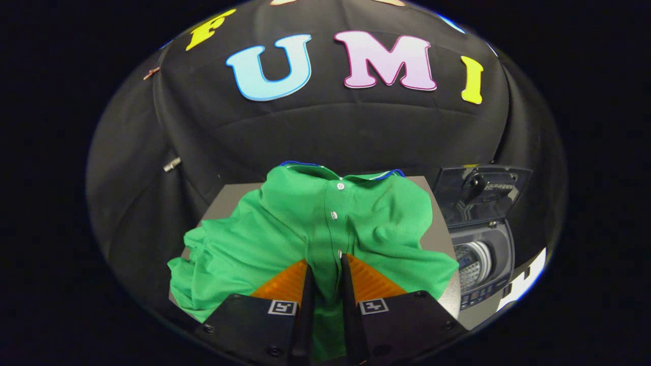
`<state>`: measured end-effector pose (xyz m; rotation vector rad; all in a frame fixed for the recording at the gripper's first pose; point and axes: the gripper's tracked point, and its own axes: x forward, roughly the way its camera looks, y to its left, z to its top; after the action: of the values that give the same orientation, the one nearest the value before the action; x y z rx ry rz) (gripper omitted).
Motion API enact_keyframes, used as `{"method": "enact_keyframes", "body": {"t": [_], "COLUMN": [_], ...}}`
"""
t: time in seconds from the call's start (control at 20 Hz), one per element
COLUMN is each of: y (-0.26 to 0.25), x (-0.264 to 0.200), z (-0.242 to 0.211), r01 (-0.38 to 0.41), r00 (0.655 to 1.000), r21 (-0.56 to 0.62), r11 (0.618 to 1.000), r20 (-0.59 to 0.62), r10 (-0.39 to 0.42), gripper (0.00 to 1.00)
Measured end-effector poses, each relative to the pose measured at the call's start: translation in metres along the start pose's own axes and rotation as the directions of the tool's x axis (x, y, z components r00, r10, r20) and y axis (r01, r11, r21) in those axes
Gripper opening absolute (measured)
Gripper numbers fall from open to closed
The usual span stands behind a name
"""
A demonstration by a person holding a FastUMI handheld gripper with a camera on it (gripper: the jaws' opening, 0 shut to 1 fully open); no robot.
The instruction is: Put the clothes into the washing machine and then close the washing machine lid.
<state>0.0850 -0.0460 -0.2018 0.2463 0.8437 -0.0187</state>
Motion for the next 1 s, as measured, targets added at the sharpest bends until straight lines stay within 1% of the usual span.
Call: {"method": "enact_keyframes", "body": {"t": [0.05,0.1,0.15,0.2,0.25,0.35,0.4,0.5,0.6,0.8,1.0], "y": [-0.001,-0.004,-0.007,-0.008,-0.008,-0.004,-0.002,-0.001,0.001,0.013,0.016], "x": [-0.003,-0.004,-0.004,-0.004,-0.004,-0.004,-0.002,-0.002,-0.007,-0.037,-0.064], "z": [0.001,0.004,0.005,0.003,0.002,0.005,0.004,0.004,0.013,0.070,0.093], "r01": [-0.034,-0.053,-0.061,-0.057,-0.046,-0.020,-0.010,-0.011,-0.021,-0.063,-0.095], "r00": [0.999,0.997,0.997,0.998,0.999,1.000,1.000,1.000,1.000,0.991,0.977], "r21": [0.041,0.113,0.144,0.123,0.068,-0.051,-0.080,-0.111,-0.089,-0.115,-0.184], "r11": [0.999,0.992,0.988,0.991,0.997,0.999,0.997,0.994,0.996,0.991,0.978], "r20": [0.030,0.056,0.054,0.028,0.005,-0.017,-0.019,-0.019,-0.008,0.109,0.173], "r10": [0.033,0.047,0.054,0.054,0.046,0.019,0.008,0.009,0.021,0.076,0.128], "gripper": [0.30,0.30,0.30,0.29,0.29,0.17,0.10,0.10,0.10,0.10,0.10]}}
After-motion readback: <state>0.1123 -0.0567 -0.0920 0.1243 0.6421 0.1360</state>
